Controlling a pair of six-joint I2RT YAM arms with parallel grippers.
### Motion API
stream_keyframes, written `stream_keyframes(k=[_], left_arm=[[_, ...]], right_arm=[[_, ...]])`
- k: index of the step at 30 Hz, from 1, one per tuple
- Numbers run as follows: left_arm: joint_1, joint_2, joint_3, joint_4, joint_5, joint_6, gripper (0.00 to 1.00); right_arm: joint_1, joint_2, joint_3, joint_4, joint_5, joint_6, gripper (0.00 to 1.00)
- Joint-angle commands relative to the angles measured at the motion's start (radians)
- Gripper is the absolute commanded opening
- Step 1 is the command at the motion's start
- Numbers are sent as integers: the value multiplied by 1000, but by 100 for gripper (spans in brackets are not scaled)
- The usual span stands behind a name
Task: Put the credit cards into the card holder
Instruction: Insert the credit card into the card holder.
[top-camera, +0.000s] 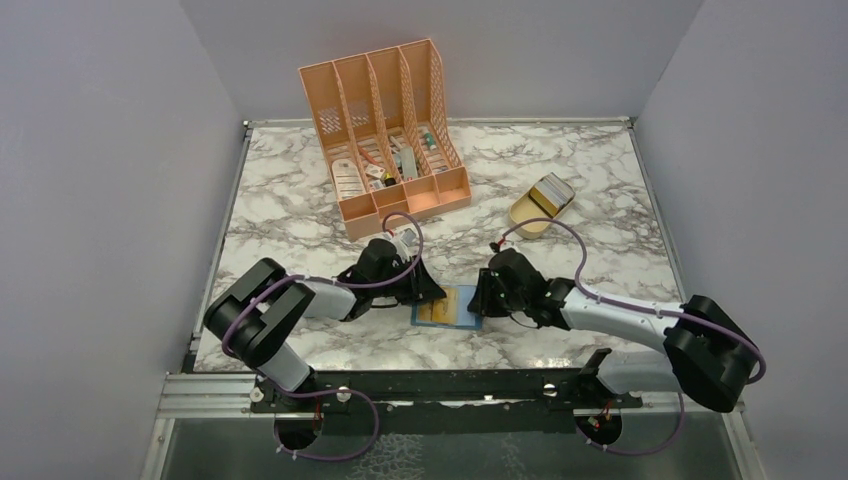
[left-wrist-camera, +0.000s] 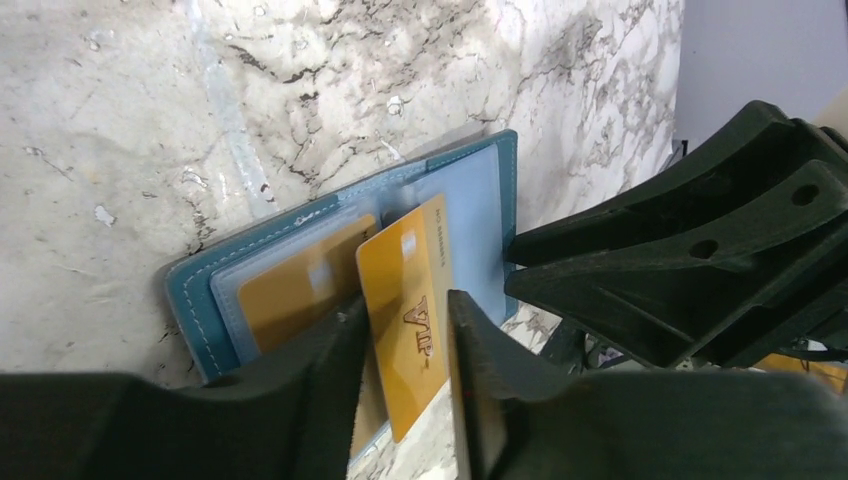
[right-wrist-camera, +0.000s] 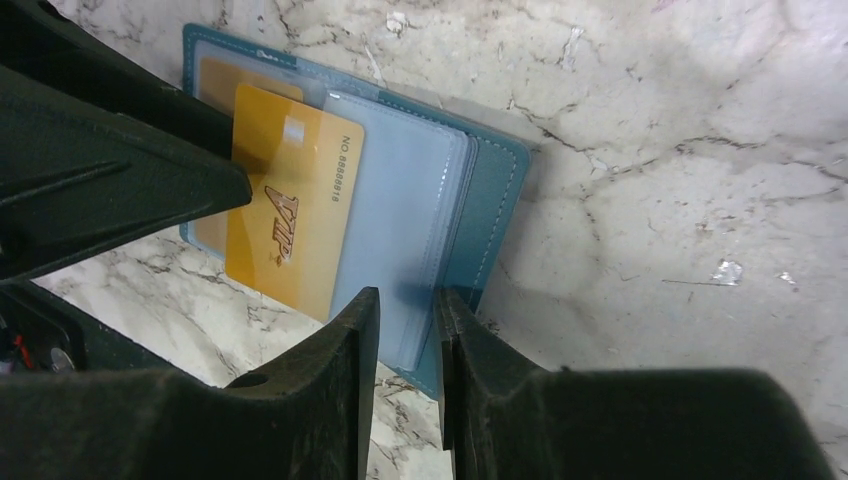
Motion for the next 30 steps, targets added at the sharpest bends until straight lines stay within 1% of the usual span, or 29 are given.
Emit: stream_keyframes(k=[1, 6, 9, 15, 30], left_arm=[[-5, -55, -14, -38, -64, 5, 42], [-4, -90, -8, -92, -93, 16, 50], [-4, -111, -4, -132, -114, 33, 53], [-17, -110, -4, -146, -113, 23, 53], [-139, -30, 51, -137, -158, -60, 53]], right_arm=[[1, -43, 42, -67, 84, -33, 27], [1, -18, 40, -60, 93, -36, 25], [1, -5, 32, -49, 102, -40, 24], [0, 9, 9, -20, 100, -36, 23], [1, 48, -25, 42, 79, -18, 22]])
